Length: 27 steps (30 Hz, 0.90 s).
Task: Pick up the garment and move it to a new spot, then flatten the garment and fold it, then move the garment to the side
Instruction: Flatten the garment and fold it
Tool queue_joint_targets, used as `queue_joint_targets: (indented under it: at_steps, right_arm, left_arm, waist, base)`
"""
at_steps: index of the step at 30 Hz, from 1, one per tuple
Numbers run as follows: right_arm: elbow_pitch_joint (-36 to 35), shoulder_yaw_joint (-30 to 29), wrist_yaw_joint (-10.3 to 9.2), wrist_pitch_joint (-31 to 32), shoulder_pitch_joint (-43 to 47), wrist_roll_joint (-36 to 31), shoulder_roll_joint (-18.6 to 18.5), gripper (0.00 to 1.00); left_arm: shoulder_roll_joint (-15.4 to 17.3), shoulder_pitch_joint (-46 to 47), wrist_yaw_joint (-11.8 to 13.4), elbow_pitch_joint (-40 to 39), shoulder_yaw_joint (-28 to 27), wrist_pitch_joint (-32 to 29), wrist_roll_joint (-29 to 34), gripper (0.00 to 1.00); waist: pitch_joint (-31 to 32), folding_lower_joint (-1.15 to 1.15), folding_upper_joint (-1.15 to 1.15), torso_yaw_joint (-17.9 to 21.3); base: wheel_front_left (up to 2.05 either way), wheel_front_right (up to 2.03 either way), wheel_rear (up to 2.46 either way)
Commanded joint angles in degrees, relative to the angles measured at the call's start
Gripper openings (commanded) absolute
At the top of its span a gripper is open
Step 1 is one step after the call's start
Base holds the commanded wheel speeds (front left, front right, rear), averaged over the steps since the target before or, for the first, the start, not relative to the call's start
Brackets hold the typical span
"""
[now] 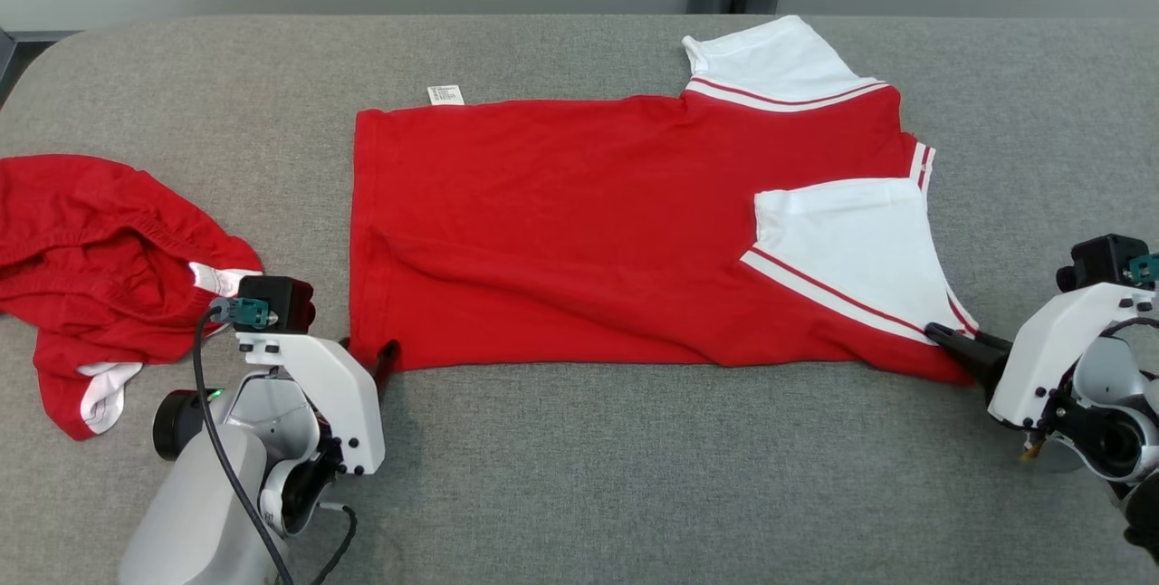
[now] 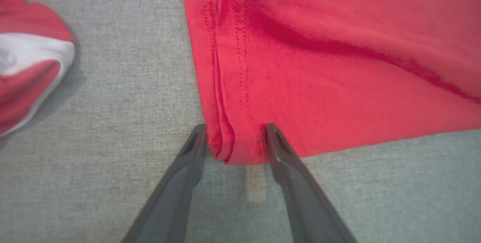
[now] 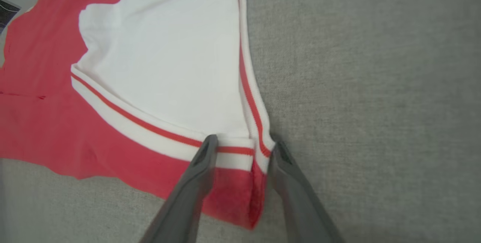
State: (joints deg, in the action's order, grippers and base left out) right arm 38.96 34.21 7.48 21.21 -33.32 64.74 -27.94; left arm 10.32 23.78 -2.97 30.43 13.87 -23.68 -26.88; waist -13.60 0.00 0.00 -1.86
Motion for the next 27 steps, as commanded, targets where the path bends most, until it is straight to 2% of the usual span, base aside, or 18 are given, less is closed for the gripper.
queue_joint_targets:
  at_steps: [1, 16, 25, 27]
  right_arm:
    - [-0.1, 1.3, 0.05, 1.1, 2.3, 0.4, 1.0, 0.00]
    - [-2.9, 0.6, 0.04, -0.2, 5.2, 2.5, -2.0, 0.00]
    - [-6.0, -1.5, 0.04, -0.9, 11.8, 5.2, -4.2, 0.00]
    - [-7.3, -2.1, 0.04, -1.4, 13.6, 5.7, -4.6, 0.00]
  left_arm:
    - [0.2, 0.2, -0.4, 0.5, 0.1, 0.0, -0.4, 0.00]
    - [2.1, -4.3, -1.7, -1.9, 0.7, 0.0, -2.0, 0.00]
    - [3.2, -12.3, -2.3, -9.6, 2.4, -3.1, -3.4, 0.00]
    - [3.8, -14.3, -1.7, -12.1, 2.5, -3.9, -3.9, 0.00]
  waist:
    - [0.1, 0.00, 0.00, 0.0]
    - [4.8, 0.00, 0.00, -0.7]
    - [8.5, 0.00, 0.00, -1.1]
    - [8.9, 0.00, 0.00, -1.0]
  base:
    - [0.00, 0.00, 0.00]
    - [0.00, 0.00, 0.00]
    - [0.00, 0.00, 0.00]
    - [0.00, 0.00, 0.00]
